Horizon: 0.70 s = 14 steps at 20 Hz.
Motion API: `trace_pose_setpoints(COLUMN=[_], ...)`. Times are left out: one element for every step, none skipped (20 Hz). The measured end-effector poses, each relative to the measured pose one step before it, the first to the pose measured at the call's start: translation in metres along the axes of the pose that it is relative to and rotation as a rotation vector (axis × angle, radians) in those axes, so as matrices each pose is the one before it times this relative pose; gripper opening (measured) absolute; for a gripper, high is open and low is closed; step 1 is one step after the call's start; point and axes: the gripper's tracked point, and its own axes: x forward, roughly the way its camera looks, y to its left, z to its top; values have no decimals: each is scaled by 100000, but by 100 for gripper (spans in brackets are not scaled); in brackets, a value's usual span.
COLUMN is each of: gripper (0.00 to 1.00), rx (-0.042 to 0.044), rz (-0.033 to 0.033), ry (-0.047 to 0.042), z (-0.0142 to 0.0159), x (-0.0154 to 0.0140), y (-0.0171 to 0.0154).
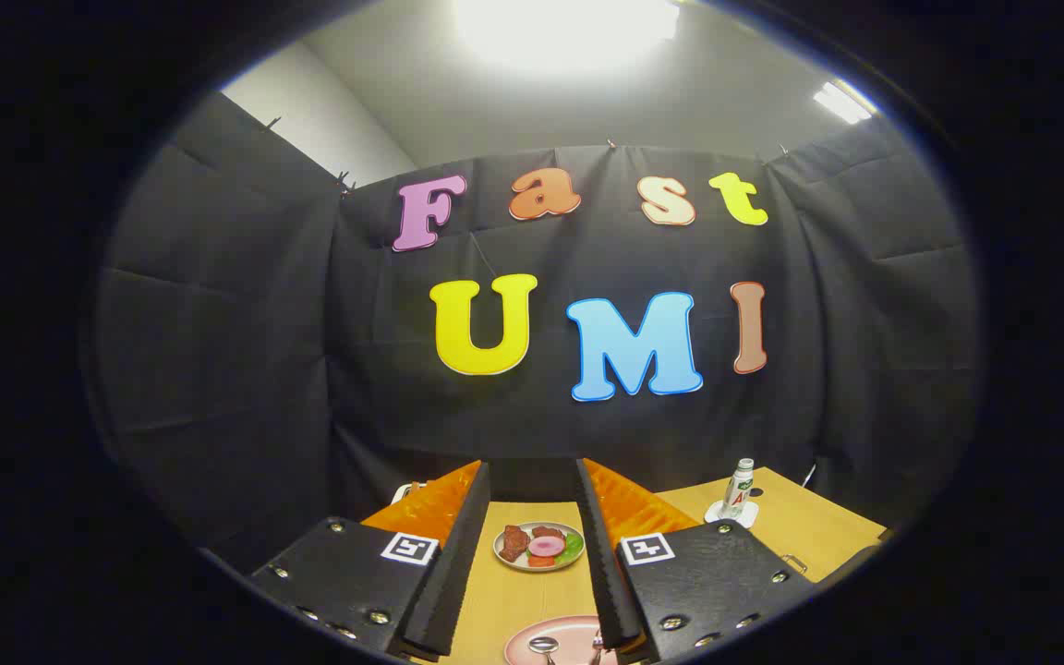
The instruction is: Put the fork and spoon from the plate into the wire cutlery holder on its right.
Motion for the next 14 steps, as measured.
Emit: trace_pose_setpoints(gripper=[58,58,58,58,58,58,58,58,58,58,58,58,58,58], rx=[220,36,-208,-190,77,297,428,402,339,95,77,47,18,333], rz=[-114,-489,-292,-558,-640,-524,-569,-392,-542,-723,-494,-358,-435,-337], ry=[-140,51,-252,246,117,210,46,428,763,687,1173,1168,1220,1603], z=[-3,6,92,-6,-166,-31,-72,-78,-368,-252,-373,-407,-496,-498], x=[147,193,152,215,136,111,181,151,196,122,169,163,53,179], y=[-108,-153,-91,-215,-320,-186,-237,-211,-232,-300,-212,-144,-171,-153])
